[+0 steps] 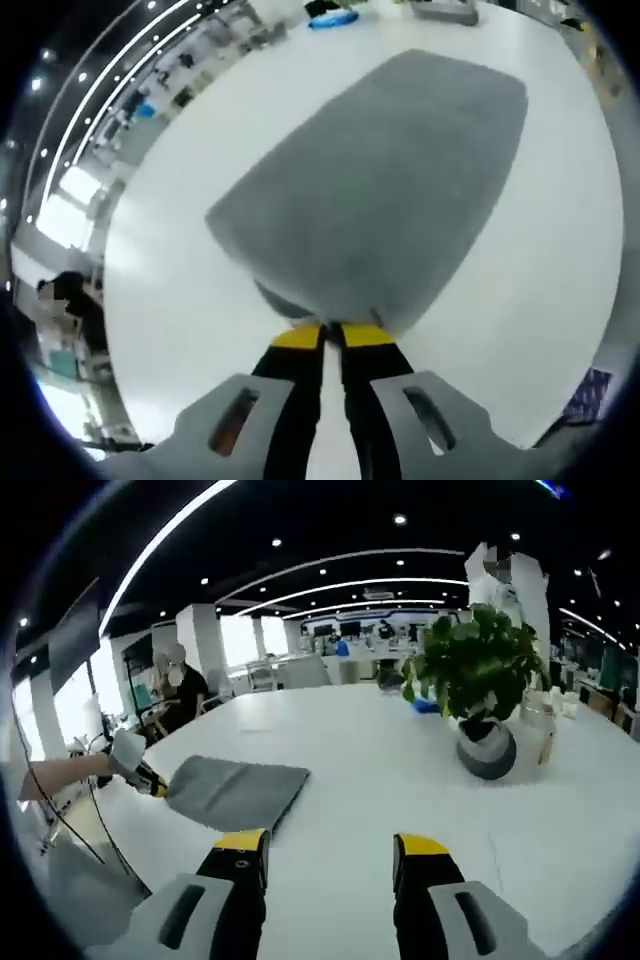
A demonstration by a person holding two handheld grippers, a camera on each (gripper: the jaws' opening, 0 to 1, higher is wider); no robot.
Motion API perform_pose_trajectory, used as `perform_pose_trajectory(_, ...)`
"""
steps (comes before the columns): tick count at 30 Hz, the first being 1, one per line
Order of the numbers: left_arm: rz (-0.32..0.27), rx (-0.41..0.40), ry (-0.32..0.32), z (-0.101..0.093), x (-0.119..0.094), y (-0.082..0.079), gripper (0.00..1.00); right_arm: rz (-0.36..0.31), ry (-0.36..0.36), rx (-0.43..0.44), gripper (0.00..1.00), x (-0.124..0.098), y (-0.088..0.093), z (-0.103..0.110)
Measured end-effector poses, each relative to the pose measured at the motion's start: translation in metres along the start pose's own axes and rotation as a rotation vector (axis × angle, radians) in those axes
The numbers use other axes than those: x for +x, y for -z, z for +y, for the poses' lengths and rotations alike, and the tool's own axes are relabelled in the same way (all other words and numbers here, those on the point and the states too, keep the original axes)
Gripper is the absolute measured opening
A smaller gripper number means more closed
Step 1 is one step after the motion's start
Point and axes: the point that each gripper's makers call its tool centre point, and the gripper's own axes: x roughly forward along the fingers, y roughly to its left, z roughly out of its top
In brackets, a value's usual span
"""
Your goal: Open the folded towel by lifting each exposed corner and separating the folded layers until the towel lies flat within the target outline without major curled edges
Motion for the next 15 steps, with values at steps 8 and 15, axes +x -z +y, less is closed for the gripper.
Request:
perform_pose_trajectory(8, 0.022, 0.048, 0.088, 0.003, 0.001, 0.0, 0.06, -0.11, -0.109, -0.033, 0.51, -0.042, -0.111, 0.042)
perform_pose_trajectory(15, -0.285, -0.219, 0.155, 0.031, -0.06, -0.048, 0.16, -0.146, -0.171, -0.034, 0.52, -0.057, -0.21, 0.058)
